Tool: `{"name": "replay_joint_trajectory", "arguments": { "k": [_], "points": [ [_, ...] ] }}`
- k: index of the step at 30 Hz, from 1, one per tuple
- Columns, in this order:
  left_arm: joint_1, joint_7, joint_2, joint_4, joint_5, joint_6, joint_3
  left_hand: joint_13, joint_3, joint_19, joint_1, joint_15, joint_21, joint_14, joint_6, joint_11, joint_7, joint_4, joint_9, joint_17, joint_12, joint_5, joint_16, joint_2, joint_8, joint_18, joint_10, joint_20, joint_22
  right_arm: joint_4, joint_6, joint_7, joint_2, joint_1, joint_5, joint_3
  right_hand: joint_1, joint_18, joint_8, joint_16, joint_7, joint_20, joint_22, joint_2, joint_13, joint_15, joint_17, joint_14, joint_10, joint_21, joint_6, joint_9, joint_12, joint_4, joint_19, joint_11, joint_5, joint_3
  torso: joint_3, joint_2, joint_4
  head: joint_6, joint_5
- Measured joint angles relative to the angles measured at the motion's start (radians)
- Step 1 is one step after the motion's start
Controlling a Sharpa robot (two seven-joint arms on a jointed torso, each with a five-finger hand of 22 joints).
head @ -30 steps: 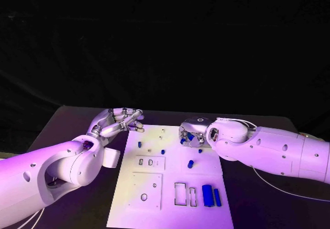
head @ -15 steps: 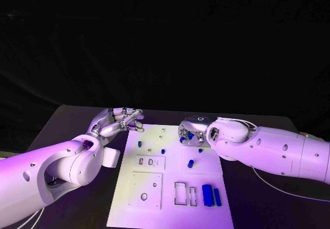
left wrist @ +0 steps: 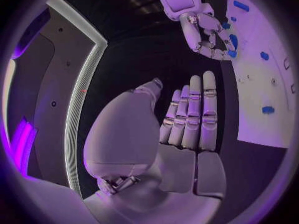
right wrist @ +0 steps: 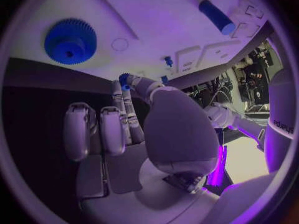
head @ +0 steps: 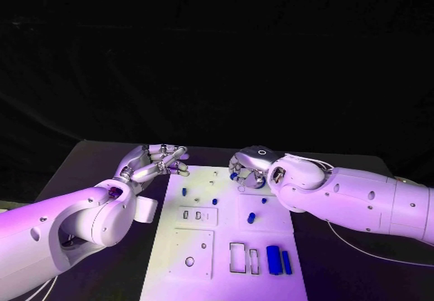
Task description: Assemble the parts on the task board
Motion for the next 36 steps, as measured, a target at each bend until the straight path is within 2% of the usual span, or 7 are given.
{"name": "replay_joint_trajectory", "arguments": {
  "k": [7, 12, 18, 24, 36],
  "points": [
    [0.0, -0.001, 0.003, 0.0, 0.0, 0.001, 0.0, 0.0, 0.0, 0.0, 0.0, 0.0, 0.0, 0.0, 0.0, 0.0, 0.0, 0.0, 0.0, 0.0, 0.0, 0.0, 0.0, 0.0, 0.0, 0.0, 0.0, 0.0, 0.0, -0.048, -0.043, -0.019, 0.059, 0.004, 0.003, 0.0, -0.003, 0.0, 0.0, 0.0, 0.0, 0.0, 0.0, 0.003, 0.0, 0.0, 0.0, 0.0, 0.0, 0.004, 0.0, 0.004, 0.0, 0.0, 0.0, 0.0, -0.001, 0.0, -0.0004, 0.002, 0.0019, 0.001, 0.003],
    [0.0, -0.001, 0.006, 0.0, 0.0, 0.003, 0.0, 0.0, 0.0, 0.0, 0.0, 0.0, 0.0, 0.0, 0.0, 0.0, 0.0, 0.0, 0.0, 0.0, 0.0, 0.0, 0.0, 0.0, 0.0, 0.0, 0.0, 0.0, 0.0, -0.085, -0.057, -0.025, 0.098, 0.005, 0.009, 0.001, -0.003, 0.0, 0.004, 0.0, 0.001, 0.0, 0.0, 0.003, 0.0, 0.0, 0.0, 0.0, 0.0, 0.009, -0.002, 0.005, 0.0, 0.003, 0.007, 0.0, -0.002, 0.003, -0.001, 0.002, 0.0034, 0.001, 0.004],
    [0.0, -0.001, 0.008, 0.0, 0.0, 0.005, 0.0, 0.0, 0.0, 0.0, 0.0, 0.0, 0.0, 0.0, 0.0, 0.0, 0.0, 0.0, 0.0, 0.0, 0.0, 0.0, 0.0, 0.0, 0.0, 0.0, 0.0, 0.0, 0.0, -0.126, -0.067, -0.026, 0.139, 0.002, 0.02, 0.0, -0.003, 0.0, 0.004, 0.0, 0.002, 0.0, 0.0, 0.002, 0.001, 0.0, -0.001, 0.0, 0.0, 0.008, -0.002, 0.005, -0.001, 0.003, 0.007, 0.0, -0.004, 0.003, -0.0021, 0.004, 0.0081, 0.0, 0.003],
    [0.0, -0.001, 0.009, 0.0, 0.0, 0.006, 0.0, 0.0, 0.0, 0.0, 0.0, 0.0, 0.0, 0.0, 0.0, 0.0, 0.0, 0.0, 0.0, 0.0, 0.0, 0.0, 0.0, 0.0, 0.0, 0.0, 0.0, 0.0, 0.0, -0.153, -0.069, -0.026, 0.161, -0.001, 0.027, -0.001, -0.003, 0.0, 0.004, 0.0, 0.001, 0.0, 0.0, 0.002, 0.001, 0.0, -0.002, 0.0, 0.0, 0.008, -0.005, 0.005, -0.004, 0.003, 0.007, 0.0, -0.003, 0.003, -0.0041, 0.005, 0.0119, -0.002, 0.0],
    [0.001, -0.002, 0.011, 0.0, 0.0, 0.008, 0.001, 0.0, 0.0, 0.0, 0.0, 0.0, 0.0, 0.0, 0.0, 0.0, 0.0, 0.0, 0.001, 0.002, 0.0, 0.0, 0.004, 0.0, 0.0, 0.0, 0.0, 0.0, 0.001, -0.175, -0.059, -0.026, 0.174, -0.007, 0.034, -0.003, -0.007, 0.0, 0.003, 0.0, 0.001, 0.0, 0.0, 0.006, 0.0, 0.0, -0.003, 0.0, 0.0, 0.008, -0.006, 0.008, -0.008, 0.006, 0.007, 0.0, -0.003, 0.005, -0.0046, 0.006, 0.0121, -0.007, 0.005]
  ]
}}
